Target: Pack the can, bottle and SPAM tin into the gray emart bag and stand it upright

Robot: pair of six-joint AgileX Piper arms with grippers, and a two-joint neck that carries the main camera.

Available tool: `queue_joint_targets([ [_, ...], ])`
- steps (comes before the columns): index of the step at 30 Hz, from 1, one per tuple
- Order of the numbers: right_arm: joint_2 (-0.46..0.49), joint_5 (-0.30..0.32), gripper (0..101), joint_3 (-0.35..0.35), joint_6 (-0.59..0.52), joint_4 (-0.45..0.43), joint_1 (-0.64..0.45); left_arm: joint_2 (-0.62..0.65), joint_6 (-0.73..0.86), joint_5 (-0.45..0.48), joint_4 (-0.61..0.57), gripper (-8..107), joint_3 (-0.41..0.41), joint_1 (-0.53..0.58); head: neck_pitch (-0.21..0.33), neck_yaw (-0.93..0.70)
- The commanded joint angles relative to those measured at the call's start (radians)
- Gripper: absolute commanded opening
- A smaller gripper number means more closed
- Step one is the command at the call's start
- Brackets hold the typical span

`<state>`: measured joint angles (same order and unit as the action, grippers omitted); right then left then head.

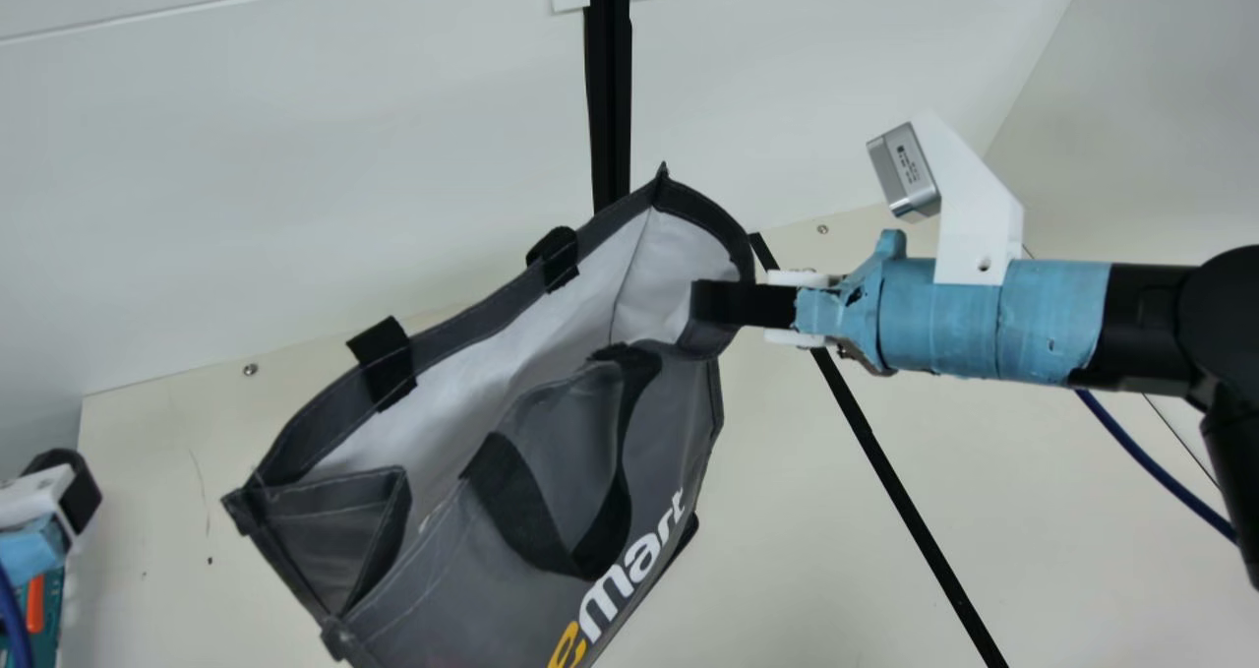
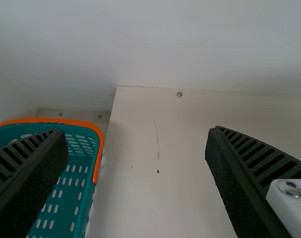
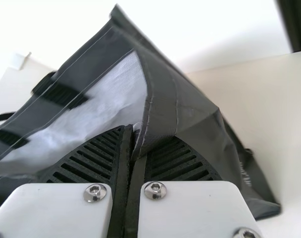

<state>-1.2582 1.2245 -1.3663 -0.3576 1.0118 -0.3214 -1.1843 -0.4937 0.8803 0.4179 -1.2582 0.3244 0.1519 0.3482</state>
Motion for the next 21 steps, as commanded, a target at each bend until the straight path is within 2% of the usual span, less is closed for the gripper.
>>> queue_joint_targets([
  [1,0.002,-0.005,0,-0.005,0.009,-0.032,-0.01,0.0,0.0,0.0,0.0,90,0.0,0.0,0.023,0.001],
  [12,-0.002,-0.005,0,-0.03,0.037,-0.258,-0.061,0.0,0.0,0.0,0.0,90,0.0,0.0,0.023,0.001],
  [21,-0.02,-0.005,0,-0.092,0.015,-0.415,-0.12,0.0,0.0,0.0,0.0,90,0.0,0.0,0.023,0.001],
])
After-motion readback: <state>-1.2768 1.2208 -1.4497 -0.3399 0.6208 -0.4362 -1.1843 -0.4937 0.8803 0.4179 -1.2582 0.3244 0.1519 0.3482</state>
